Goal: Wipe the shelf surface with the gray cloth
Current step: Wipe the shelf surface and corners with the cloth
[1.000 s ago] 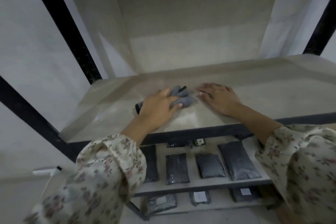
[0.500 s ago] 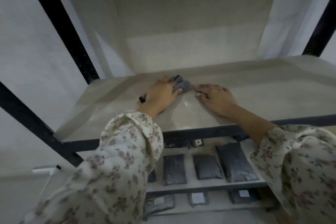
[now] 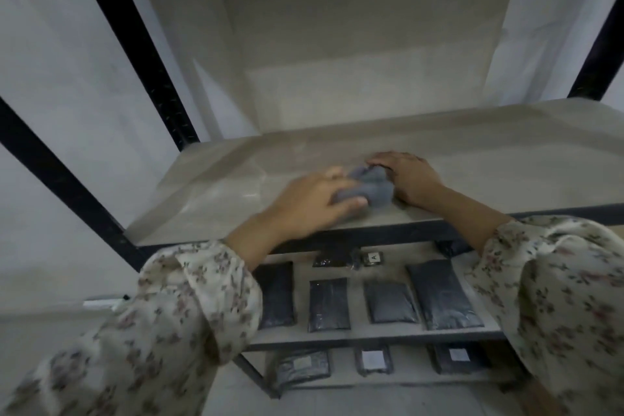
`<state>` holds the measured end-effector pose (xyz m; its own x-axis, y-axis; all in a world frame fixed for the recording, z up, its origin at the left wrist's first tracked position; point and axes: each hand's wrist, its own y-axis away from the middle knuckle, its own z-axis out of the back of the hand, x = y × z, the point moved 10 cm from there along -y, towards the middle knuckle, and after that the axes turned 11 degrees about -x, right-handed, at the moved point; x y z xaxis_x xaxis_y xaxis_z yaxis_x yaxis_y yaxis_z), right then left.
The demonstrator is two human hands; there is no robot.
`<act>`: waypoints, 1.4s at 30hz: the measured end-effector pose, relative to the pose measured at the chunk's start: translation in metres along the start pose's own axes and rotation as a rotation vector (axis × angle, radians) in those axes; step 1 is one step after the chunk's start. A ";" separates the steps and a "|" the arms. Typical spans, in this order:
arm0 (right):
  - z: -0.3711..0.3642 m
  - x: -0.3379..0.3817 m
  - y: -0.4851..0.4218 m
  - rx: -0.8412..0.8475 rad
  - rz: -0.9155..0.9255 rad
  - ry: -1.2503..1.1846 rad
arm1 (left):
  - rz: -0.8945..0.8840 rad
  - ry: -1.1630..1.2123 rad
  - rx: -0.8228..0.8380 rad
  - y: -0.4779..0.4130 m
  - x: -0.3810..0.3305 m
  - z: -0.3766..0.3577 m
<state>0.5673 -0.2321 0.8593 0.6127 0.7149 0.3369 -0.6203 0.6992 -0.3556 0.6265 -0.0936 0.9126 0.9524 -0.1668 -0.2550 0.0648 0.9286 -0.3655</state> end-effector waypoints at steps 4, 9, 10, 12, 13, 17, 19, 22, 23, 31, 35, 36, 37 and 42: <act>0.003 -0.001 0.000 -0.031 -0.030 -0.006 | 0.244 -0.109 -0.083 -0.039 0.064 0.005; -0.001 -0.005 -0.003 -0.022 -0.034 0.020 | 0.186 -0.269 -0.069 -0.026 0.058 -0.018; -0.002 -0.006 -0.003 -0.018 -0.037 0.014 | 0.163 -0.271 -0.044 -0.020 0.048 -0.019; -0.003 -0.006 -0.003 -0.012 -0.038 0.001 | 0.112 -0.182 0.049 -0.004 0.028 -0.022; -0.003 -0.006 -0.003 -0.016 -0.038 -0.005 | 0.071 -0.106 0.097 0.004 0.016 -0.024; -0.004 -0.006 -0.003 -0.010 -0.004 0.003 | -0.008 -0.051 0.077 0.003 0.005 -0.010; -0.006 -0.007 -0.005 -0.007 0.006 -0.004 | 0.112 -0.092 -0.054 -0.025 0.033 0.007; -0.010 -0.010 -0.007 0.006 -0.013 0.022 | 0.240 -0.141 -0.063 -0.061 0.076 -0.004; -0.011 -0.010 -0.008 0.005 -0.014 0.030 | 0.251 -0.186 -0.023 -0.066 0.083 -0.016; -0.008 -0.004 -0.003 -0.005 0.026 0.003 | 0.127 -0.137 0.000 -0.031 0.022 -0.027; -0.006 -0.003 0.004 0.017 -0.014 -0.081 | 0.173 0.222 0.200 0.005 0.000 -0.030; -0.004 0.001 0.007 0.012 -0.053 -0.200 | 0.212 0.333 0.160 0.006 0.004 -0.025; 0.001 0.008 0.009 -0.002 -0.098 -0.369 | 0.279 0.424 0.069 0.004 0.015 -0.018; 0.009 0.061 0.018 0.035 -0.384 -1.078 | 0.847 1.129 -0.401 0.000 0.059 -0.009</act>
<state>0.5889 -0.1762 0.8811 0.0363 0.0785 0.9963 -0.5066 0.8608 -0.0494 0.6797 -0.1061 0.8891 -0.0832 0.0292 -0.9961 -0.6476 0.7581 0.0763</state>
